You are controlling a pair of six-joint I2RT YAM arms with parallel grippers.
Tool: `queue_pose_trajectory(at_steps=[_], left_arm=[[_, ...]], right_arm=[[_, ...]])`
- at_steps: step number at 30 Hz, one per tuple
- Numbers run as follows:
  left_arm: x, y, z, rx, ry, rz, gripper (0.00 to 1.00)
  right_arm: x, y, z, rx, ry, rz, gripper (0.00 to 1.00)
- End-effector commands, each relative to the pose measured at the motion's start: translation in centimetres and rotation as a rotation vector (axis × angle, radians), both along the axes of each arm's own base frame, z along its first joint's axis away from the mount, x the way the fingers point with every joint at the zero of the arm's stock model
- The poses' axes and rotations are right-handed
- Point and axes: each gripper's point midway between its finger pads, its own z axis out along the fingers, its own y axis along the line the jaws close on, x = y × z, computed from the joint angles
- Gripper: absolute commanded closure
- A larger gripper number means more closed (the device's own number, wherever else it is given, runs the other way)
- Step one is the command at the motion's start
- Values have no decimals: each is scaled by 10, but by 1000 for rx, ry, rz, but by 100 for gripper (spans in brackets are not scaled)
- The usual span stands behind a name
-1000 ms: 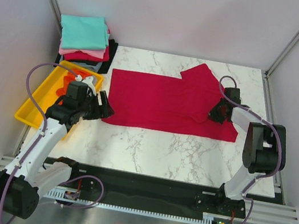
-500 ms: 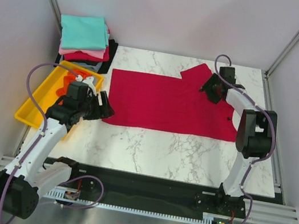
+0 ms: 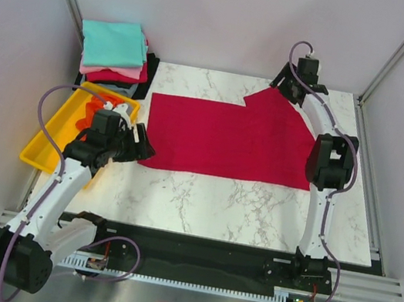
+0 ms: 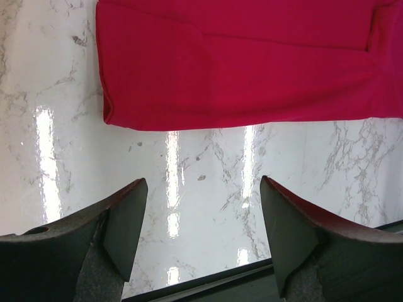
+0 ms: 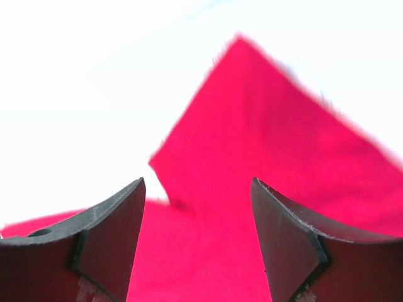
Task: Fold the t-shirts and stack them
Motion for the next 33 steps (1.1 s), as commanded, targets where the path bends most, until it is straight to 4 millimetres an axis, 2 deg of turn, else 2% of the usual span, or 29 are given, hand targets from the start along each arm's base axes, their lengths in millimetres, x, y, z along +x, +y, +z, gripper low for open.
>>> queue_pose_trajectory(at_steps=[1,2,5,7,8,12,20,24,28,33], left_arm=[[0,-3,-3,16,-4,-44,20],[-1,-4,-4,14,-2,-46,20],[0,-5,-6,12,7,-53,20],[0,-6,-7,11,16,-53,20],[-1,-6,-8,10,17,-58,20],[-1,-6,-9,12,21,-57,21],[-1,-6,-8,13,14,-57,20],[-2,-9,-8,11,18,-64,20],[-2,-9,-8,12,17,-69,20],[-3,-10,-10,11,24,-74,20]], right_arm=[[38,-10,3,-83,-78,-5,25],[53,-10,3,-92,-108,-10,25],[75,-17,-1,-129,-153,-40,24],[86,-23,-4,-131,-186,-66,24],[89,-26,-14,-120,-183,-82,24],[104,-32,-28,-114,-215,-103,26],[109,-30,-63,-102,-191,-108,27],[111,-17,-72,-76,-195,-88,35],[115,-7,-82,-56,-212,-84,37],[108,7,-106,-44,-162,-64,55]])
